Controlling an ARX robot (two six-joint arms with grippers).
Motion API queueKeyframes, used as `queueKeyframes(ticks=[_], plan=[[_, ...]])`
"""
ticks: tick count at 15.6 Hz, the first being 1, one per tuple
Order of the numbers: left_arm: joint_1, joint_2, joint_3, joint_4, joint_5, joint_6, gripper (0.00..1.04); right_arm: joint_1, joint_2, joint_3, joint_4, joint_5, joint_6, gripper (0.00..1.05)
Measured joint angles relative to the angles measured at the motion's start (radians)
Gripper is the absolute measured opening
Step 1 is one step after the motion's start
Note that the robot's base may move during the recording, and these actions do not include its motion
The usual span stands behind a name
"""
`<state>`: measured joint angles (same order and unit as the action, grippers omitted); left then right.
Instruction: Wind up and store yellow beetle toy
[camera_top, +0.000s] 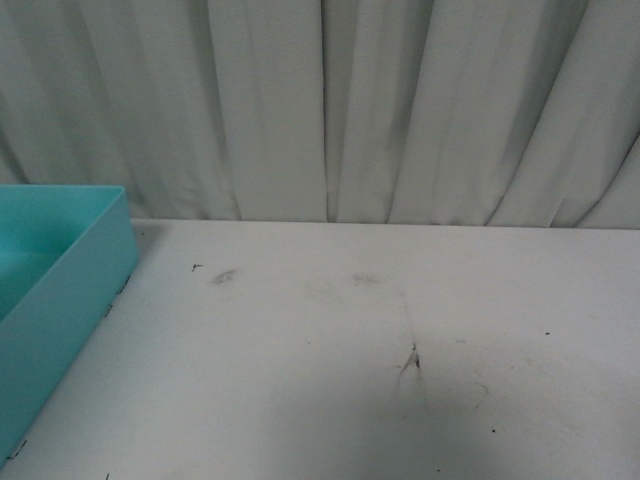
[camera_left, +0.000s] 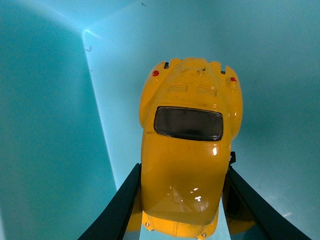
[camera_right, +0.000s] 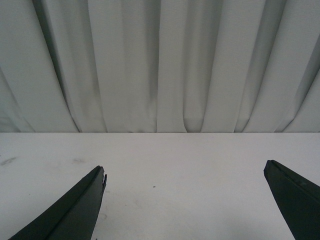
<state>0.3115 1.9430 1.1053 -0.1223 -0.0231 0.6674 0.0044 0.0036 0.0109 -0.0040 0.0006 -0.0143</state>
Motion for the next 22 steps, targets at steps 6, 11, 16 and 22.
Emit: queueKeyframes(ticks=[6, 11, 16, 22], plan=[[-0.008, 0.014, 0.008, -0.011, 0.031, -0.014, 0.83, 0.0, 0.0, 0.0, 0.0, 0.0, 0.0, 0.98], [0.002, -0.193, -0.001, 0.101, 0.204, -0.132, 0.98, 0.0, 0.0, 0.0, 0.0, 0.0, 0.0, 0.98], [-0.134, -0.611, -0.399, 0.73, 0.222, -0.535, 0.67, 0.0, 0.0, 0.0, 0.0, 0.0, 0.0, 0.98], [-0.214, -0.857, -0.79, 0.896, 0.127, -0.661, 0.02, 0.0, 0.0, 0.0, 0.0, 0.0, 0.0, 0.98]])
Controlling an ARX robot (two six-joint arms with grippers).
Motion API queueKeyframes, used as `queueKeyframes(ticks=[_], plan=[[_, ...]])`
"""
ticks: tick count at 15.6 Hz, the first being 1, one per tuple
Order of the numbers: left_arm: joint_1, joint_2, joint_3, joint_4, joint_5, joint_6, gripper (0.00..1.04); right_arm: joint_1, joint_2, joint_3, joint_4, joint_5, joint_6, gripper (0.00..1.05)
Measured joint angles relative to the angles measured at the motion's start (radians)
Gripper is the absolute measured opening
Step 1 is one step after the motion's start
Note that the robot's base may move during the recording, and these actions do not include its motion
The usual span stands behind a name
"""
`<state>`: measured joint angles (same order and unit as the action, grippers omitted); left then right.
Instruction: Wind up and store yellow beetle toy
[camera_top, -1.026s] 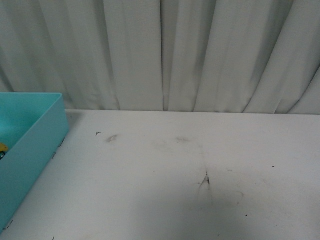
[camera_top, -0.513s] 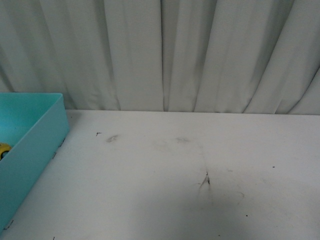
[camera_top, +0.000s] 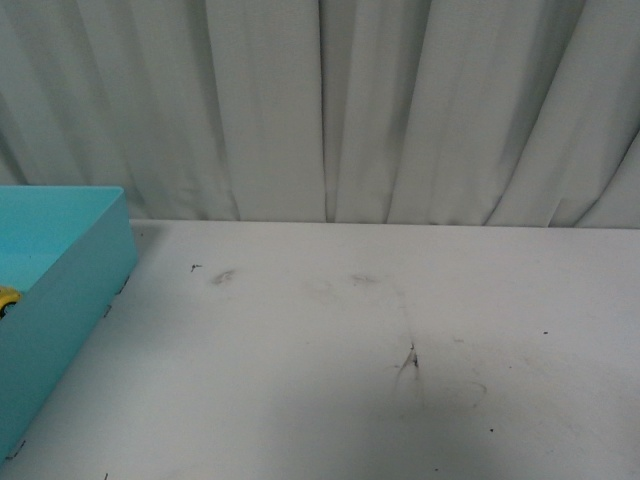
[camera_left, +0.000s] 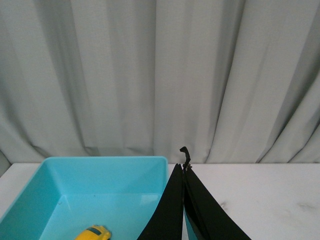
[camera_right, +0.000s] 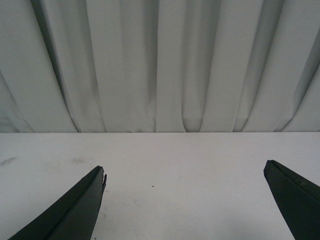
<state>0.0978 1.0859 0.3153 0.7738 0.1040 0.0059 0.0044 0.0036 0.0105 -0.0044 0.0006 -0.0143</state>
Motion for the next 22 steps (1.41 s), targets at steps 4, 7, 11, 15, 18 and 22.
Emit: queueKeyframes(ticks=[4, 7, 11, 15, 18, 22], plan=[[-0.056, -0.137, -0.133, -0.027, -0.08, -0.001, 0.02, 0.0, 0.0, 0.0, 0.0, 0.0, 0.0, 0.98], [-0.103, -0.233, -0.18, -0.058, -0.098, -0.002, 0.02, 0.0, 0.0, 0.0, 0.0, 0.001, 0.0, 0.98], [-0.097, -0.347, -0.234, -0.129, -0.105, -0.002, 0.02, 0.0, 0.0, 0.0, 0.0, 0.0, 0.0, 0.98], [-0.097, -0.454, -0.262, -0.203, -0.105, -0.002, 0.02, 0.0, 0.0, 0.0, 0.0, 0.0, 0.0, 0.98], [-0.097, -0.593, -0.305, -0.28, -0.104, -0.002, 0.02, 0.0, 0.0, 0.0, 0.0, 0.0, 0.0, 0.98], [-0.097, -0.838, -0.305, -0.523, -0.105, -0.002, 0.02, 0.0, 0.0, 0.0, 0.0, 0.0, 0.0, 0.98]])
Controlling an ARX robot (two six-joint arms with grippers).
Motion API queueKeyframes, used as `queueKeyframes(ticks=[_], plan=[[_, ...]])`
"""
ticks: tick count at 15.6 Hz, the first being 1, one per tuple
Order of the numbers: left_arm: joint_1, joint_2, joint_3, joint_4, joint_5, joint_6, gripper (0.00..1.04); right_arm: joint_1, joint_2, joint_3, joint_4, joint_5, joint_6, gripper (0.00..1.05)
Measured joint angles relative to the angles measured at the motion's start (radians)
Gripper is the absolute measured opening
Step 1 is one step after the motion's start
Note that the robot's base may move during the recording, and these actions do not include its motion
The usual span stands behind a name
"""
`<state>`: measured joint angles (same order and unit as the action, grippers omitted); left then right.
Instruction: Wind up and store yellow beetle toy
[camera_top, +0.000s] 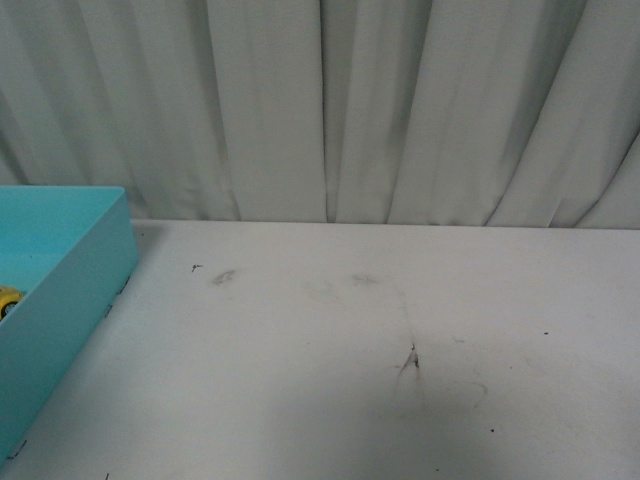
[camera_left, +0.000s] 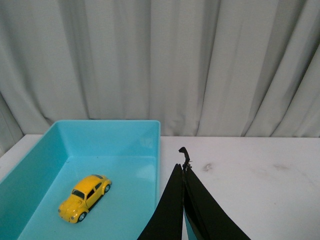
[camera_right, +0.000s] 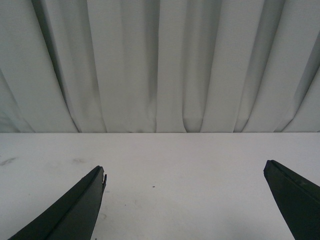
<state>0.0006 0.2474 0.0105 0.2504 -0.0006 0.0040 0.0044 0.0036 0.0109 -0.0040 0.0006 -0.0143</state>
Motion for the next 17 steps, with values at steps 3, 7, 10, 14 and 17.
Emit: queueKeyframes(ticks=[3, 7, 10, 14, 17], plan=[[0.0, -0.209, 0.0, -0.264, 0.002, 0.0, 0.02, 0.0, 0.0, 0.0, 0.0, 0.001, 0.0, 0.98], [-0.001, -0.24, 0.006, -0.246, -0.001, 0.0, 0.02, 0.0, 0.0, 0.0, 0.001, -0.001, 0.0, 0.98], [-0.001, -0.241, 0.0, -0.26, 0.0, 0.0, 0.02, 0.0, 0.0, 0.0, 0.0, 0.0, 0.0, 0.98], [-0.001, -0.241, 0.0, -0.253, 0.0, 0.0, 0.02, 0.0, 0.0, 0.0, 0.0, 0.0, 0.0, 0.98], [-0.001, -0.241, 0.0, -0.254, 0.0, -0.002, 0.31, 0.0, 0.0, 0.0, 0.0, 0.0, 0.0, 0.98]])
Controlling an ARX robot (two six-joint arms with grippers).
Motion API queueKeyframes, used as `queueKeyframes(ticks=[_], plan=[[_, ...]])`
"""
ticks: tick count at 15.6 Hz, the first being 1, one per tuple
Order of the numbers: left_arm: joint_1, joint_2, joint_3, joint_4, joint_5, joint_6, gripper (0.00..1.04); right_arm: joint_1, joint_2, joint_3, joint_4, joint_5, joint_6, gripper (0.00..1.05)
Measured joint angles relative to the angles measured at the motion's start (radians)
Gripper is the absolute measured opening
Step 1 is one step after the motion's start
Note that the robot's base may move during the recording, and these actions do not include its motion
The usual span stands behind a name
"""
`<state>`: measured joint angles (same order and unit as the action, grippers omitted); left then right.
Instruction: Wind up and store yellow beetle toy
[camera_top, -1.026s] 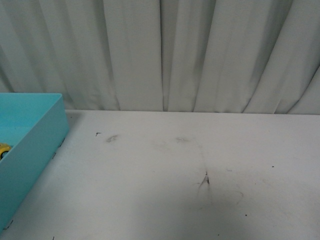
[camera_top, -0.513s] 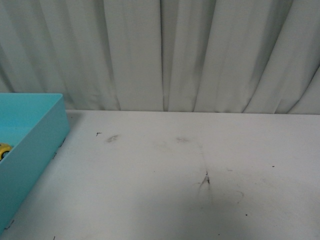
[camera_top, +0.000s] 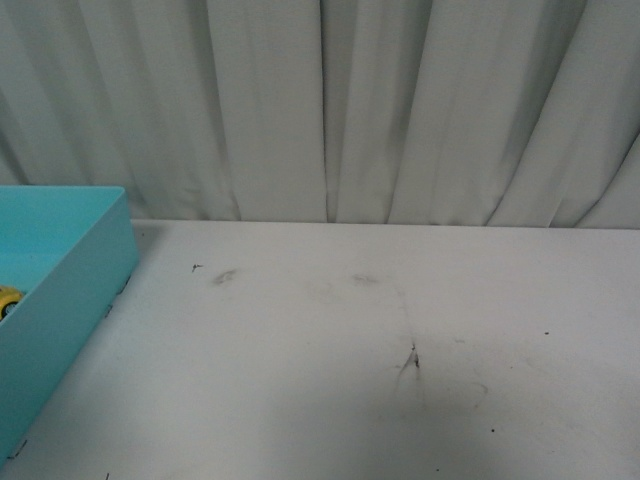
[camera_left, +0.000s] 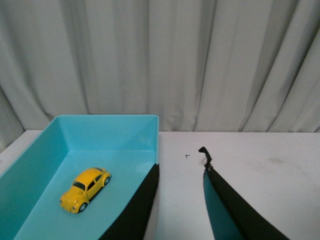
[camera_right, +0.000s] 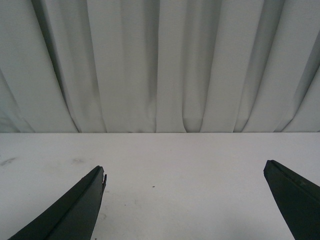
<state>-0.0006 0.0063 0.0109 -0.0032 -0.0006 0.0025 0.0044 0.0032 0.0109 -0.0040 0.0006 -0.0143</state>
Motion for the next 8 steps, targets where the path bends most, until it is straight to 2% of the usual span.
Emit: queueKeyframes(ticks=[3, 4, 6, 8], plan=[[0.0, 0.0, 0.0, 0.0, 0.0, 0.0, 0.56, 0.0, 0.0, 0.0, 0.0, 0.0, 0.0, 0.98], [0.0, 0.0, 0.0, 0.0, 0.0, 0.0, 0.78, 0.0, 0.0, 0.0, 0.0, 0.0, 0.0, 0.98], [0.0, 0.0, 0.0, 0.0, 0.0, 0.001, 1.0, 0.0, 0.0, 0.0, 0.0, 0.0, 0.0, 0.98], [0.0, 0.0, 0.0, 0.0, 0.0, 0.0, 0.98, 0.0, 0.0, 0.0, 0.0, 0.0, 0.0, 0.98]])
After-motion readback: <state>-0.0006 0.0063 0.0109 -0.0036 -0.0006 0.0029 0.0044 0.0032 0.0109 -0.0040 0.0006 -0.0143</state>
